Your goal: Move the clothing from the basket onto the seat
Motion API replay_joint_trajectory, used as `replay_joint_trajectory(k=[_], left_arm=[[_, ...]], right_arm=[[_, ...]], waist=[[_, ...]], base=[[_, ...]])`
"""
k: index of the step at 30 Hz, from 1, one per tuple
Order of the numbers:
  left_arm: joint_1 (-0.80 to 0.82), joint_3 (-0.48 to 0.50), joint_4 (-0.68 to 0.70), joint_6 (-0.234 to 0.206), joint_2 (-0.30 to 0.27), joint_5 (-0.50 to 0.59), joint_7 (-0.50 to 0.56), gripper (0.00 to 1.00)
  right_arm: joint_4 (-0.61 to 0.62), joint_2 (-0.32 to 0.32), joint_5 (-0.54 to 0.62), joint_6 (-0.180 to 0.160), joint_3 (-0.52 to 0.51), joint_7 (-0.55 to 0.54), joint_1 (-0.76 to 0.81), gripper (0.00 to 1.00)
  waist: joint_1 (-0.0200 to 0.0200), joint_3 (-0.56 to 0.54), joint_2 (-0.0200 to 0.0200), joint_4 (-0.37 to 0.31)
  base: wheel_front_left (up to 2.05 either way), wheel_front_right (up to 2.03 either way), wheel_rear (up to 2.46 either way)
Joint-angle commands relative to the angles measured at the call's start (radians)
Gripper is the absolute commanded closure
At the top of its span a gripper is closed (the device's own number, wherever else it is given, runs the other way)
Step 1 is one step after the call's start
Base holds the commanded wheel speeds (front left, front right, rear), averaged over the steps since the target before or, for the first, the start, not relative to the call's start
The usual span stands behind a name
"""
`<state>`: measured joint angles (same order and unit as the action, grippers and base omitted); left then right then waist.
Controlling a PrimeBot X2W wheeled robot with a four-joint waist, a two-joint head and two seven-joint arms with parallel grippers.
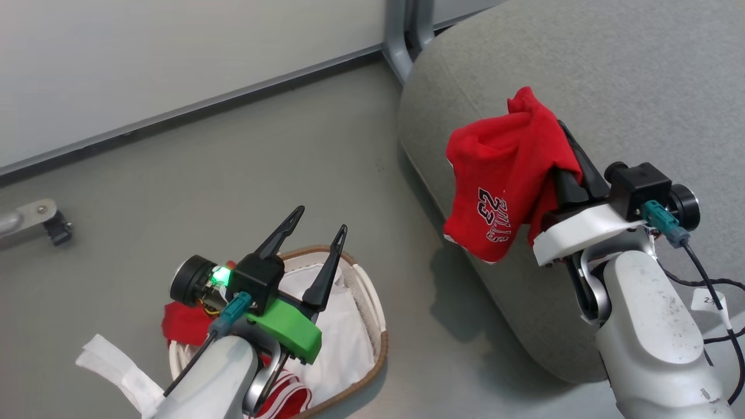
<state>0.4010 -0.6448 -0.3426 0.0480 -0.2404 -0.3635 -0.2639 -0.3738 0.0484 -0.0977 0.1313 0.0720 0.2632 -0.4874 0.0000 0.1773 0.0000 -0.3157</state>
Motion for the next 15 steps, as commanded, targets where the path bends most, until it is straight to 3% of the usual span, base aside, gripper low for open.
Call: replay_joint_trajectory(k=[1,8,15], left_arm=[[0.016,0.006,-0.003,-0.002,-0.009,0.009,-0.001,0.00],[0.034,-0.013,-0.012,0.006,-0.010,0.023,-0.001,0.00],[0.051,-0.025,-0.009,0.007,-0.011,0.031,0.004,0.00]], right_arm=[[0.007,0.003,-0.012,-0.001,0.000,0.002,0.009,1.00],[0.022,0.003,-0.041,-0.001,-0.010,0.002,0.028,1.00],[0.027,0.003,-0.057,-0.001,-0.019,0.002,0.040,1.00]], waist=[[0.0000,0.069,0.0000,-0.117],[0.0000,0.108,0.0000,-0.199],[0.0000,0.138,0.0000,-0.209]], base=[[0.00,0.00,0.00],[0.00,0.00,0.00],[0.00,0.00,0.00]])
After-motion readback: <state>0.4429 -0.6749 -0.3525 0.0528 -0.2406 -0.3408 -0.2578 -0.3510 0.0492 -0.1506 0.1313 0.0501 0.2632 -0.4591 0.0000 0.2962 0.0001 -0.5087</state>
